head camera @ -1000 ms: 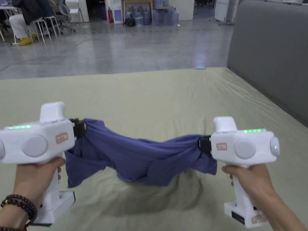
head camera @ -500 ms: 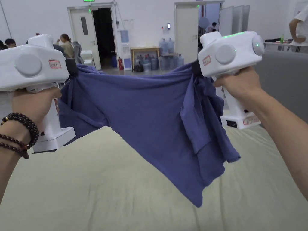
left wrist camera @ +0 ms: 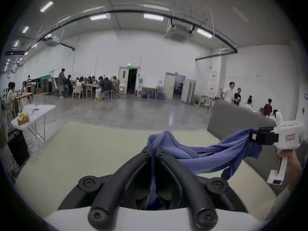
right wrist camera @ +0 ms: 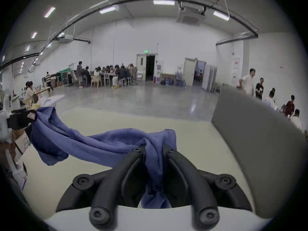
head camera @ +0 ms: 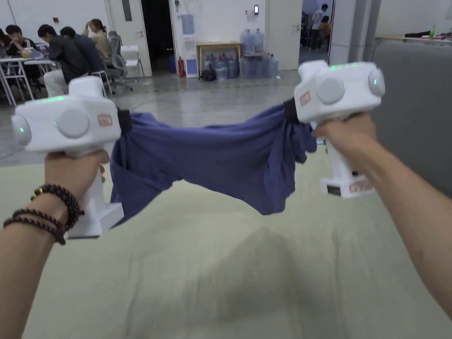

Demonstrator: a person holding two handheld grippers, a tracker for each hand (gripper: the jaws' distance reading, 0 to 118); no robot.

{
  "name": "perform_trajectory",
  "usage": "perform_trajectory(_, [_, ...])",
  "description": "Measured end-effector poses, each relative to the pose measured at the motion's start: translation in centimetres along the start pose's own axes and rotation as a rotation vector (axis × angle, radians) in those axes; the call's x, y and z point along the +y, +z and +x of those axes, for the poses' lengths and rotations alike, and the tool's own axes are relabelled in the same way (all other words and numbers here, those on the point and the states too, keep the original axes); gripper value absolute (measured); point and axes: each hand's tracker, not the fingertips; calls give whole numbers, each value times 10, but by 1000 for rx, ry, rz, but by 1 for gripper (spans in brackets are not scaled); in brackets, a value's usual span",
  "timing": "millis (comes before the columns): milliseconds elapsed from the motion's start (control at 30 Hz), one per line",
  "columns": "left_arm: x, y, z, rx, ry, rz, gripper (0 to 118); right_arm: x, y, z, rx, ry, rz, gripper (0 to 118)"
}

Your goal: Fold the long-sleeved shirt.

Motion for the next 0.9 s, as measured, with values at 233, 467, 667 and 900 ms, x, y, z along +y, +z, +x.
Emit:
perform_trajectory(233, [-127, -21, -14, 2, -16, -148, 0, -147, -54, -19, 32, -67, -227, 20])
perform_trajectory(467, [-205, 108, -25, -57, 17, -113, 0, -244, 69, -27, 114, 27, -196, 20])
perform_trajectory(667, [-324, 245, -7, -64, -118, -285, 0, -369, 184, -39, 178, -58, -361, 19])
perform_trajectory(900, [-401, 278, -23, -36, -89, -441, 0, -442, 227, -61, 148, -23, -487, 20])
